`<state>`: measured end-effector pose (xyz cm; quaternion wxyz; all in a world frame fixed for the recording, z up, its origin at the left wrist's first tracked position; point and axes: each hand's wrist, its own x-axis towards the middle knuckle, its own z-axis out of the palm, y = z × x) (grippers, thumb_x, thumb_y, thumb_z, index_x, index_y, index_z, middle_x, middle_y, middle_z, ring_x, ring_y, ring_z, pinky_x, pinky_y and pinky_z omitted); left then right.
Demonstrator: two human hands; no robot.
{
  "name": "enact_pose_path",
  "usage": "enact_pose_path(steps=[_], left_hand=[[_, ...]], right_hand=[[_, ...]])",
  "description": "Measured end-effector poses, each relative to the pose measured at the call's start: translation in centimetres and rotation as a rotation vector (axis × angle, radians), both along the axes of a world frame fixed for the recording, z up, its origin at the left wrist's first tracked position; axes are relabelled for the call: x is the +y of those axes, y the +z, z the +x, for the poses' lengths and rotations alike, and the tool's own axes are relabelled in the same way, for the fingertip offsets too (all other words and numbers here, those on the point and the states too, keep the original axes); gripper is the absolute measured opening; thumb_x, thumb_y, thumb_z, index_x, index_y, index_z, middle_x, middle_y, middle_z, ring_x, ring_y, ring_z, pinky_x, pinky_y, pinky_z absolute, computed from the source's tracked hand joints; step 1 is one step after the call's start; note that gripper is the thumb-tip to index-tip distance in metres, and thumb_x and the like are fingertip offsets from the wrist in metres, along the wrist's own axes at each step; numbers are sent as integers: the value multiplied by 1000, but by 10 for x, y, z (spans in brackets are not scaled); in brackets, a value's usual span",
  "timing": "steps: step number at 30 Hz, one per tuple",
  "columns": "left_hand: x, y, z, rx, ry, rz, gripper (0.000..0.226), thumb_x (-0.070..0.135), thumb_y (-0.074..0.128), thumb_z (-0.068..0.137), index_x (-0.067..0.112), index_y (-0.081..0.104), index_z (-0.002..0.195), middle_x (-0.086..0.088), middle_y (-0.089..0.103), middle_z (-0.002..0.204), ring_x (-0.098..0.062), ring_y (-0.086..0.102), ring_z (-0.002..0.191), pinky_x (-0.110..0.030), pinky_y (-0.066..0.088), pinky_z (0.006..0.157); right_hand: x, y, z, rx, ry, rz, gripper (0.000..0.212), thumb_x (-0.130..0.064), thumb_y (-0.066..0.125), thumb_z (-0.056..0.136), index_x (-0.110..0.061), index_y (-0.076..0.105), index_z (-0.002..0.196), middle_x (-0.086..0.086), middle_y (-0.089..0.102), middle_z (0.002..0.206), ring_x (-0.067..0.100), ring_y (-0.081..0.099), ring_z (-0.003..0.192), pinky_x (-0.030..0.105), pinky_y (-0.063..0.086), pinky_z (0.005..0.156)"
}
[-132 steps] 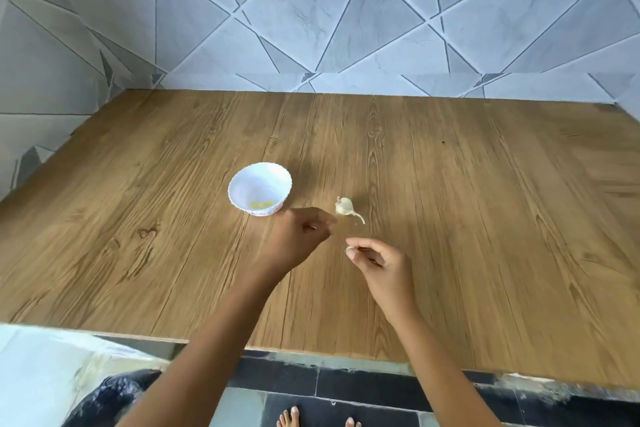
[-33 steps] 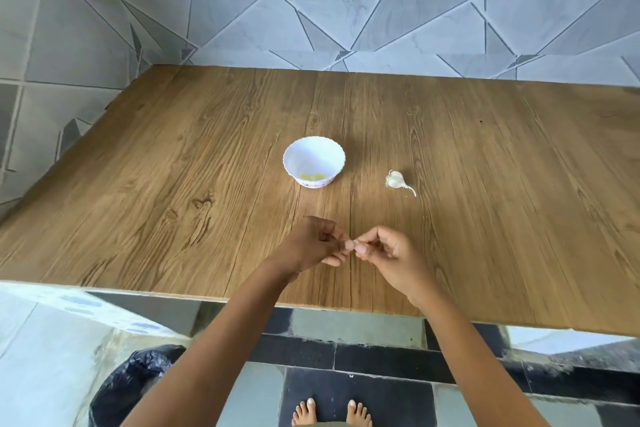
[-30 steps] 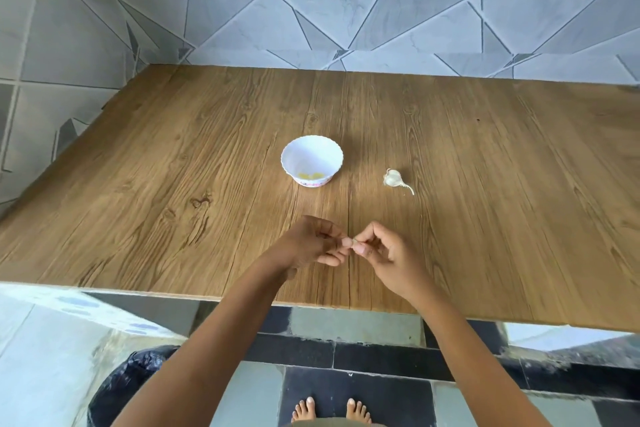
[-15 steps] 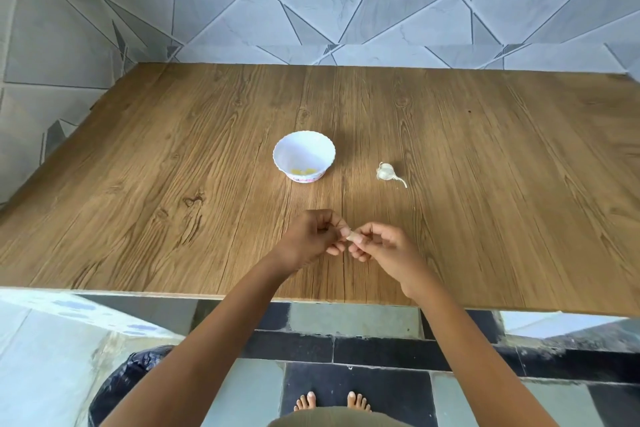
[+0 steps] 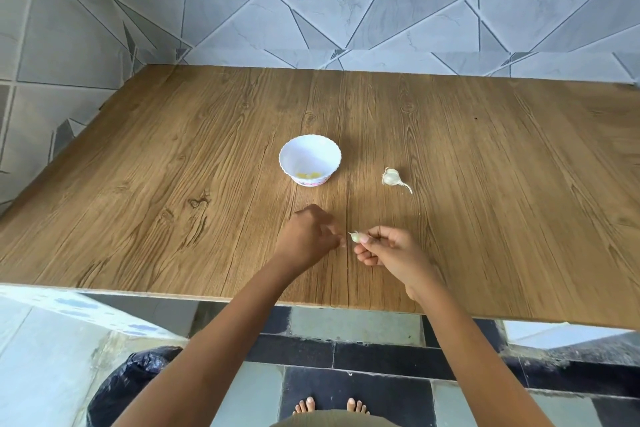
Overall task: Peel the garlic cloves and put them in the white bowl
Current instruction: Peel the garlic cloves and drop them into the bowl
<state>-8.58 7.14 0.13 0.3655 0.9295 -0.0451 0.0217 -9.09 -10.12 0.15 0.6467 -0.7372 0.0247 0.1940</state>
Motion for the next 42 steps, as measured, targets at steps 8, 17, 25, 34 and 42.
enact_pose_path(steps=[8,17,25,34,42], left_hand=[[-3,12,1,389,-35,-581,6,4,72,80,6,69,85,-17,69,80,-20,65,70,-25,57,69],[10,13,0,394,-14,-553,15,-8,64,82,7,67,81,-8,68,72,-13,66,70,-23,56,69],[3,6,0,257,32,-322,17,-6,65,78,10,71,77,-5,71,72,-15,68,72,-28,58,75],[-9,9,-1,211,-146,-3,12,5,71,78,11,73,89,1,72,81,-1,61,69,-12,49,70],[-15,9,0,137,-176,224,5,13,71,77,17,70,79,7,63,88,-8,58,79,-26,48,74]], right_hand=[[1,-2,2,20,17,64,10,-10,58,91,-8,67,89,2,71,75,9,67,68,18,53,63],[6,-22,2,-507,-41,-506,14,-26,77,76,-20,67,69,-11,62,61,2,52,53,18,40,49],[9,-24,5,-399,-40,-377,16,0,63,85,-11,71,95,-3,69,83,12,67,76,29,57,70],[4,-22,-2,-442,-66,-388,11,-4,65,85,-12,71,91,-14,64,77,5,62,72,12,48,65],[1,-23,-9,-477,-84,-382,11,-6,65,85,-13,71,91,-9,67,81,-1,60,74,5,44,66]])
